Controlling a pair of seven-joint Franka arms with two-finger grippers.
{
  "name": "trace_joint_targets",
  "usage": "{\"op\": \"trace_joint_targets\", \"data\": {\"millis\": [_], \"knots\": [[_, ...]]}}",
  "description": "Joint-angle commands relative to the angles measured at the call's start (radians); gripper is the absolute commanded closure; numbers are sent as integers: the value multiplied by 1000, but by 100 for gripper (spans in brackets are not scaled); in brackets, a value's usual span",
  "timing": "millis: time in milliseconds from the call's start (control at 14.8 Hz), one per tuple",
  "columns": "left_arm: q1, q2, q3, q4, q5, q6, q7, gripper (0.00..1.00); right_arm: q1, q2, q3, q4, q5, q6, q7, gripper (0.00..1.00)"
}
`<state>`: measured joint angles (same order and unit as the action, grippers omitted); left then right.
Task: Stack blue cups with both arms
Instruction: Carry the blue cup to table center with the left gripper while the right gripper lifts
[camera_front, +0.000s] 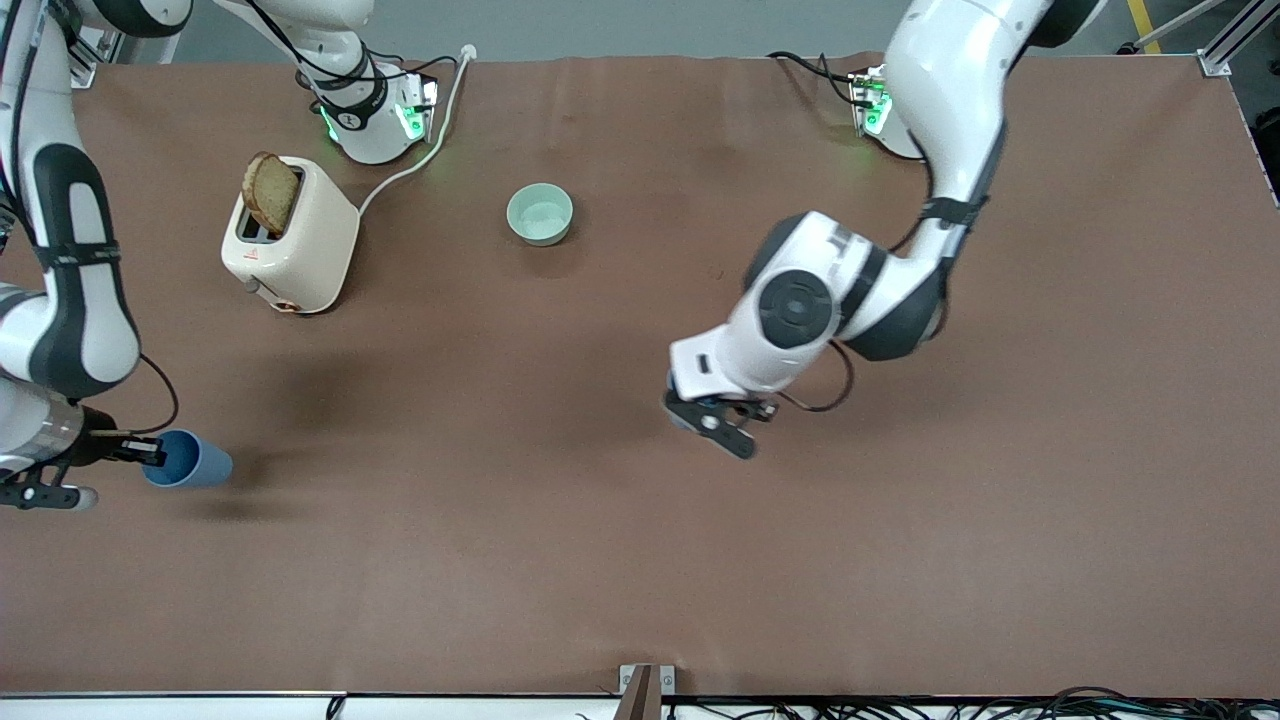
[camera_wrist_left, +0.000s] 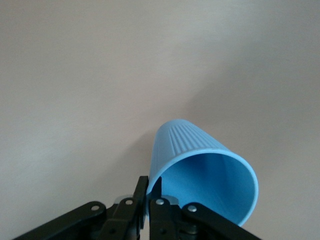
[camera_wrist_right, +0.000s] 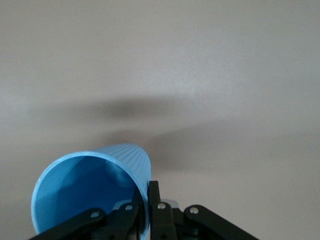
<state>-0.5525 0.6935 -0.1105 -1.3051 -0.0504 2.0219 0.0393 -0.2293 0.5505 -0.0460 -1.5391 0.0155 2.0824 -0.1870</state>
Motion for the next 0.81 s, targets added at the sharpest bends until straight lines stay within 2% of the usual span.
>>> {"op": "trace_joint_targets", "data": {"millis": [0, 271, 406, 542, 609, 677, 745], "knots": [[-42, 56, 8, 38, 9, 38, 39, 99, 25, -124, 5, 4, -2, -152, 53, 99], [-106, 119, 9, 37, 10, 156, 40, 98, 96, -294, 6, -4, -2, -327, 150, 99], [-107, 126, 9, 33, 10, 161, 37, 90, 139, -369, 6, -9, -2, -398, 198, 99], [-125, 133, 9, 27, 12, 161, 25, 69, 175, -437, 6, -18, -2, -458, 222, 99], [-127, 130, 9, 27, 14, 159, 17, 41, 185, -463, 6, -18, -2, -479, 224, 99], [-127, 120, 9, 27, 15, 153, 16, 0, 186, -486, 8, -18, 0, -504, 225, 99], [-126, 97, 9, 27, 14, 141, 16, 0, 188, -509, 8, -18, 0, -525, 225, 99]]}}
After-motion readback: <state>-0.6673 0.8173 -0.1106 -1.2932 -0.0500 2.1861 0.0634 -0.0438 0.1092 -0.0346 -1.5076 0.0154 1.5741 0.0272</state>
